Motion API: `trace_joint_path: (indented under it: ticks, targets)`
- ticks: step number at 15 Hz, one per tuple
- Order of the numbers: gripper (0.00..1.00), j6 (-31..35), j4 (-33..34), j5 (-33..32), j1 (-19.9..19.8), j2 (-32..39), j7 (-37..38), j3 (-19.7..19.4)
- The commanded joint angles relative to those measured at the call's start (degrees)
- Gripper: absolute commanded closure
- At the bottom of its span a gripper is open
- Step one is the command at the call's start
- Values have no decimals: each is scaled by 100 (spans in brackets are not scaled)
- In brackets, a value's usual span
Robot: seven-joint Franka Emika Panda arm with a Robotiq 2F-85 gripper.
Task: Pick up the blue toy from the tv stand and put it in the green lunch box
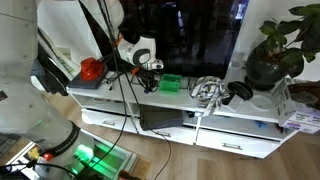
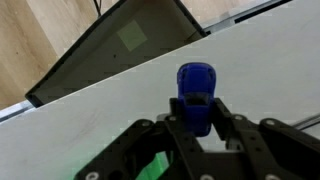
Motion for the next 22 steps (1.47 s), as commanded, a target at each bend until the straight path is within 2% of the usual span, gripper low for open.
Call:
trace_joint_path:
  ticks: [1,7,15,22]
  targets:
    - [90,-409,645,425,-166,472,448,-149]
    - [90,-789,1089,1249,-560,749,1036,-176]
    - [90,-617,943,2642,-1009,352,1535,-192]
    - [90,92,1268,3508,-581,552,2937,-400]
